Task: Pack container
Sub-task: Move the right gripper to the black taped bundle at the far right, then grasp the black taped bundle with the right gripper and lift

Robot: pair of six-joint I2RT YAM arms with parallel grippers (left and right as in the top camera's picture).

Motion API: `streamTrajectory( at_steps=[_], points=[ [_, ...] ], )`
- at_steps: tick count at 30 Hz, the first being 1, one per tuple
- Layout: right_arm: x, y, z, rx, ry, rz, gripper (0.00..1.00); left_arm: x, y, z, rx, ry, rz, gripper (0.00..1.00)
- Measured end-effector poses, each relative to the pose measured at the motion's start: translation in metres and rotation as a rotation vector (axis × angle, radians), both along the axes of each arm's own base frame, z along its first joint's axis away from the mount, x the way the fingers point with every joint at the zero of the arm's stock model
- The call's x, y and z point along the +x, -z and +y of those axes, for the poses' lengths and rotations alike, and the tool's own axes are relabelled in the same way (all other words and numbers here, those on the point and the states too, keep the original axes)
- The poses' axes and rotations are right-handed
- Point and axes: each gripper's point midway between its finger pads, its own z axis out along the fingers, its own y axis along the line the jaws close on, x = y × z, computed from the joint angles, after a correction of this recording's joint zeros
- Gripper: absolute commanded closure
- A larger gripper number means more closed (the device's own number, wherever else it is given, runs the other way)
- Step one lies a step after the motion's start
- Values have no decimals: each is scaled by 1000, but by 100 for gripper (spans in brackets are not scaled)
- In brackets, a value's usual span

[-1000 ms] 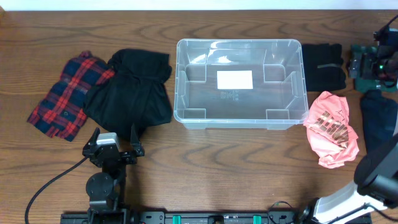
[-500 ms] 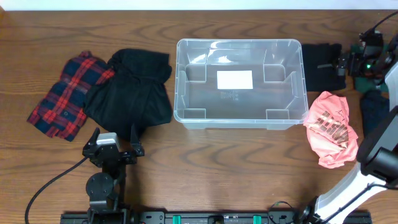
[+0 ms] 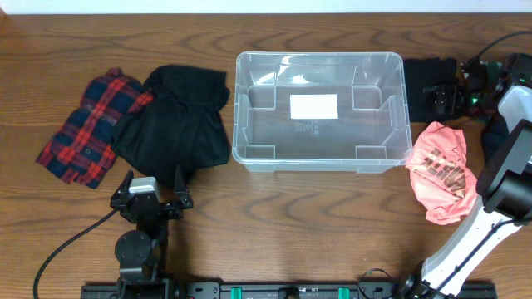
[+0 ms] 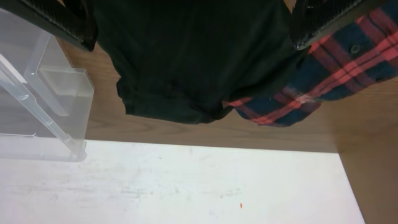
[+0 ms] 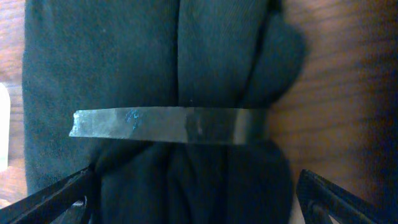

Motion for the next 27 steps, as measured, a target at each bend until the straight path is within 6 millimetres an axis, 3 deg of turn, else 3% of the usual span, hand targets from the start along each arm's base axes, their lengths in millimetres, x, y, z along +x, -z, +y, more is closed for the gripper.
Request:
streamTrajectory(
  at_steps=[3, 6, 12, 15, 18, 27],
  points=[
    [1, 0, 0, 5, -1, -1, 1, 0, 0, 0, 0, 0, 0, 2],
    [2, 0, 1, 11, -4, -4, 9, 0, 0, 0, 0, 0, 0, 2],
    [3, -1, 9, 58, -9, -9, 53, 0, 0, 0, 0, 0, 0, 2],
    [5, -3, 11, 73, -12, -20, 68, 0, 0, 0, 0, 0, 0, 2],
    [7, -6, 10, 71, -13, -30, 99, 0, 0, 0, 0, 0, 0, 2],
    [14, -13, 9, 135, 35, -22, 99, 0, 0, 0, 0, 0, 0, 2]
  ],
)
